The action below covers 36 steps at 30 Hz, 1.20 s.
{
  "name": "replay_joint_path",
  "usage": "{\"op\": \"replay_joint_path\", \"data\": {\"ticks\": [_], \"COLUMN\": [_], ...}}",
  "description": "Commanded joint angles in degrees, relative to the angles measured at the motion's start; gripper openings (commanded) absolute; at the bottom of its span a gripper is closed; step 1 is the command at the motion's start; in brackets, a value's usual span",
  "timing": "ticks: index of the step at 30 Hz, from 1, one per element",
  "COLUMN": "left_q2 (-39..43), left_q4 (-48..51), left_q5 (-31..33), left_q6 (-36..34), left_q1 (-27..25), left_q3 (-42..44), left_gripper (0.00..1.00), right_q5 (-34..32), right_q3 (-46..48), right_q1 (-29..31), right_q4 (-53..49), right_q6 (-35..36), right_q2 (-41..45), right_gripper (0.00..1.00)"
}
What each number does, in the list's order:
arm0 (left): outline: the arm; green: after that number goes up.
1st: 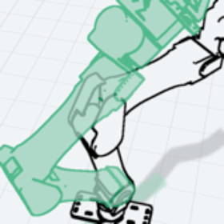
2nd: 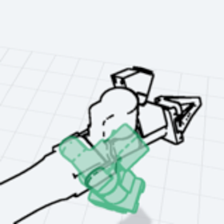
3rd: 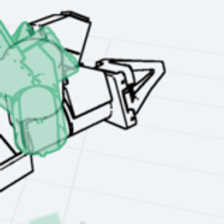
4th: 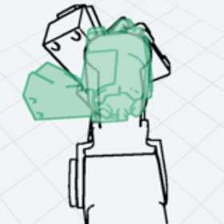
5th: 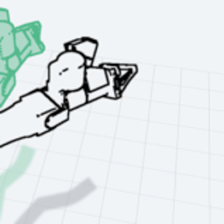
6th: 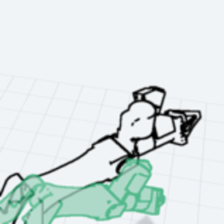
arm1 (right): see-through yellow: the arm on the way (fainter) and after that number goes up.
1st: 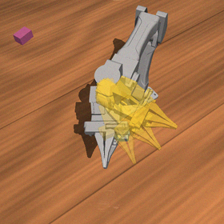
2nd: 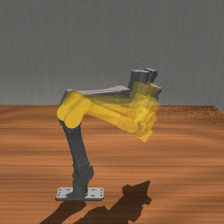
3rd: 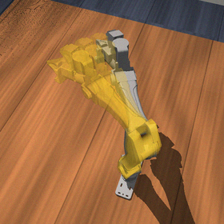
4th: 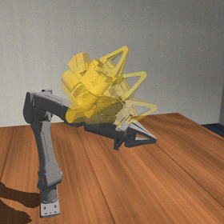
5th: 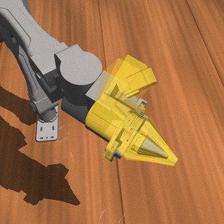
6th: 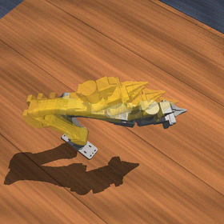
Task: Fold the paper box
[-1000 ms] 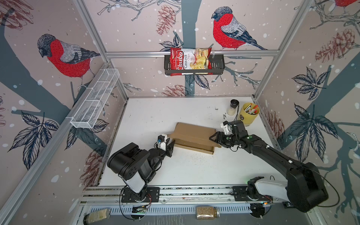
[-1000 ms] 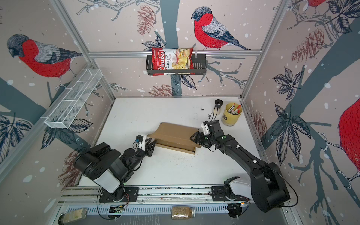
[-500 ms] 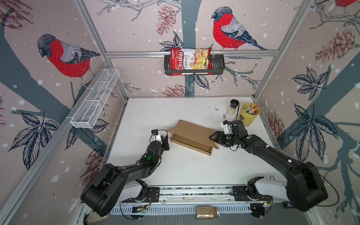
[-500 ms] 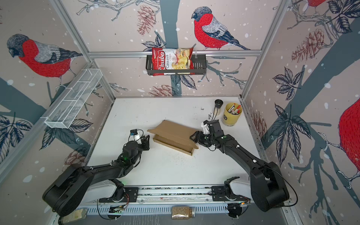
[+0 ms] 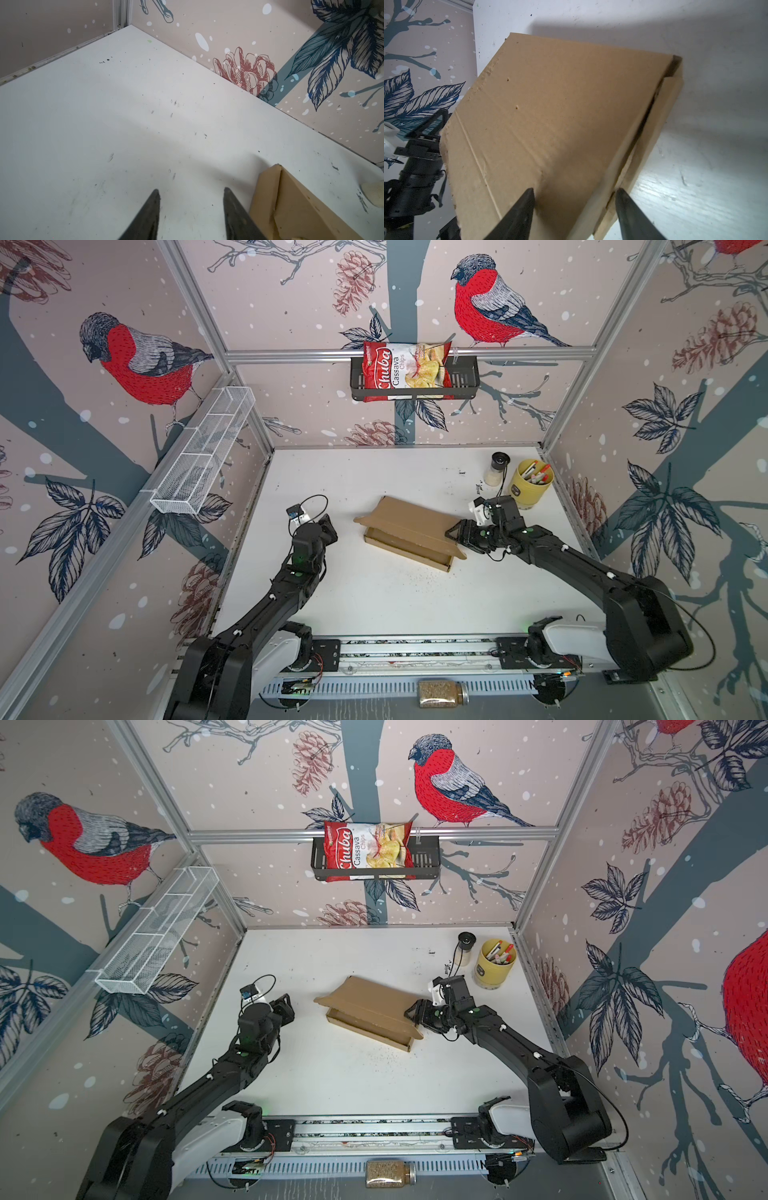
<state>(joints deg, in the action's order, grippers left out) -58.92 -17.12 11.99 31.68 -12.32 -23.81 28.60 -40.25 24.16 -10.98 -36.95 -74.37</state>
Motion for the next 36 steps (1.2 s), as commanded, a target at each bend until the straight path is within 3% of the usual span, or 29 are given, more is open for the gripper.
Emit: {"op": "replay_joint_path", "data": {"ticks": [1, 9, 14, 20, 36], "left_q2": [-2.8, -19.8, -27.6, -30.3, -33.7], "left_q4": [7.4, 20.4, 28.9, 29.2, 29.8], "left_q5": [-7.0, -29.8, -31.4, -32.9, -37.1], "left_q6": [-1.5, -5.8, -9.7, -9.6, -11.1], "left_q1": [0.5, 0.2, -1.7, -5.0, -5.7], "left_q3": [-7.0, -29.9, -36.5, -37.1, -35.5], "left_gripper": [0.62, 0.7, 0.7, 0.65, 0.44], "right_q5": [-0.7, -1.4, -1.8, -1.9, -1.5], "right_q3": [-0.4, -0.2, 0.0, 0.4, 1.7], "right_q1": [0.2, 1.4, 1.6, 1.7, 1.9], "right_q4": [0.2, -0.4, -0.2, 0.0, 1.6], "right_q6": [1.0, 0.9, 0.7, 0.8, 0.4], "right_q2": [-0.2, 0.3, 0.7, 0.7, 0.3], "right_gripper": [0.63, 0.64, 0.64, 0.64, 0.6]}}
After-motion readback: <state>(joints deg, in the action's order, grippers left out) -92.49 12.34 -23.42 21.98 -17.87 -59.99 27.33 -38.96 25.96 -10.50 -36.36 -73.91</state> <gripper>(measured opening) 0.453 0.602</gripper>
